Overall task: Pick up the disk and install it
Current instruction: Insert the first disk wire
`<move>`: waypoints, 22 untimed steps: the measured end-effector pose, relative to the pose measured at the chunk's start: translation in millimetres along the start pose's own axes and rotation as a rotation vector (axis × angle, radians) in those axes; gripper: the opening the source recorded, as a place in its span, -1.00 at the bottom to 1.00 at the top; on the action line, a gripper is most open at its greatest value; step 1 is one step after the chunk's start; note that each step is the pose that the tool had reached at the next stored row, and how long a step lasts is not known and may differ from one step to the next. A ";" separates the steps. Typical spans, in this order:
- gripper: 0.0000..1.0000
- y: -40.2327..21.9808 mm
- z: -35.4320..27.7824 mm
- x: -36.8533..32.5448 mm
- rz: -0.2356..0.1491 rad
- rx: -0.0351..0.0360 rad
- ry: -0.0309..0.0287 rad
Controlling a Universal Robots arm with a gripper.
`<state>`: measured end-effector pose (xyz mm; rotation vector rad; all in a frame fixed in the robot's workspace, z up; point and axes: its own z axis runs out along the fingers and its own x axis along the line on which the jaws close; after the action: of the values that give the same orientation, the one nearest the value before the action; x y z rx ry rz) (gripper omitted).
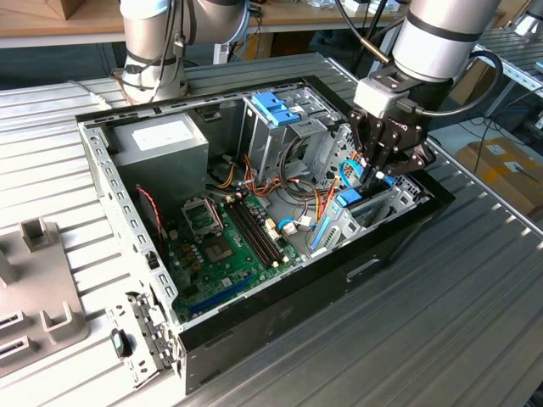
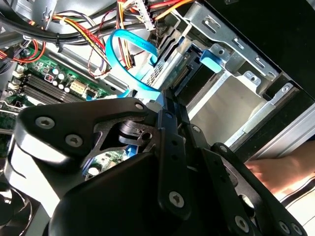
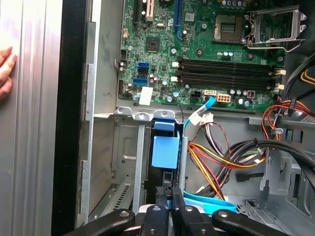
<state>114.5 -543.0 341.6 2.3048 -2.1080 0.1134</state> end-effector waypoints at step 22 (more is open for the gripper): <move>-0.29 -0.9 -24.4 1.4 0.029 -0.0021 0.0031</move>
<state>114.5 -542.9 366.1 2.2719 -2.1396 0.1151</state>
